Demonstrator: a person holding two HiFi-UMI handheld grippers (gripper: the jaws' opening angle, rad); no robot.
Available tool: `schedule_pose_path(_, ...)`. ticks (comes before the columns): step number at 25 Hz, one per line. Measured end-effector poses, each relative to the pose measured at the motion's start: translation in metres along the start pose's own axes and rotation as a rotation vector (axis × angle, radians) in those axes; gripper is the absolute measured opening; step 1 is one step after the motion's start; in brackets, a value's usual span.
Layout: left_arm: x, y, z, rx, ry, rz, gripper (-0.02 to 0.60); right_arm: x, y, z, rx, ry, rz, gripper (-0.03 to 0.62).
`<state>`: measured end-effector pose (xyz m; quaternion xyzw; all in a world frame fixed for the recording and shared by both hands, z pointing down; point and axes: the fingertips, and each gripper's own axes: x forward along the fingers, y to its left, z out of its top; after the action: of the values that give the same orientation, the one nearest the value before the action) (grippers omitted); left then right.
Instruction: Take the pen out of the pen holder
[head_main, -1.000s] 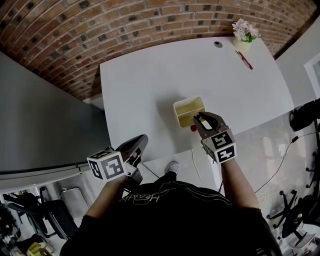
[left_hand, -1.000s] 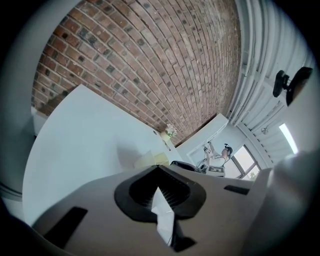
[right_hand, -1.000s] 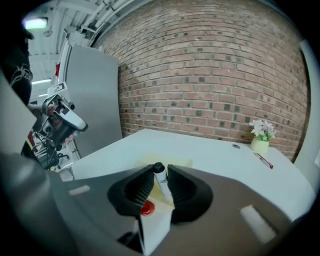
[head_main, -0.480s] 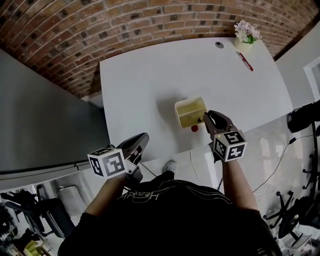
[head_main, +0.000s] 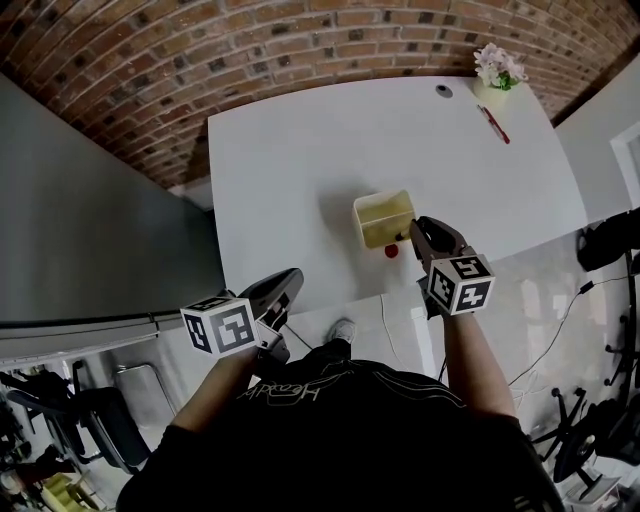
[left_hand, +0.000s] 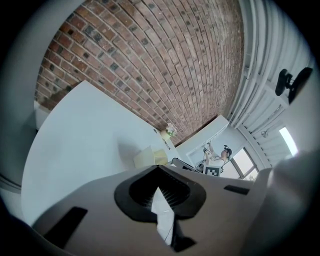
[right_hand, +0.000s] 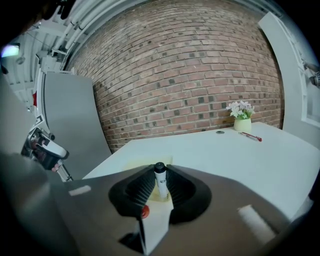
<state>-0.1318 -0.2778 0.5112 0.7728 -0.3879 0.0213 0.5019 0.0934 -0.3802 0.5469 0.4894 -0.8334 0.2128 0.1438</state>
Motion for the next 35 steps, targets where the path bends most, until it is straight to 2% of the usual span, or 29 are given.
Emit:
schedule_pose_path(6,-0.014,-0.011,-0.005,0.005,-0.030,0.006,0.003,-0.005,0.007,0.006,0.001,-0.029,0.010,0.069)
schedule_pose_path(11,-0.024,-0.020,-0.011,0.020,-0.045,0.018,0.003,-0.018,0.014,0.024,0.006,-0.094,0.019,0.067)
schedule_pose_path(16,-0.031,-0.032,-0.018,0.013,-0.058,-0.011,0.003,-0.037,0.024,0.046,0.004,-0.158,0.040,0.067)
schedule_pose_path(22,-0.038,-0.048,-0.026,0.041,-0.065,-0.025,0.003,-0.068,0.036,0.065,0.039,-0.240,0.074,0.067)
schedule_pose_path(30,-0.044,-0.081,-0.034,0.083,-0.087,-0.057,0.003,-0.118,0.059,0.078,0.016,-0.311,0.135,0.067)
schedule_pose_path(35,-0.048,-0.103,-0.051,0.105,-0.088,-0.083,0.003,-0.157,0.082,0.077,-0.034,-0.338,0.181,0.067)
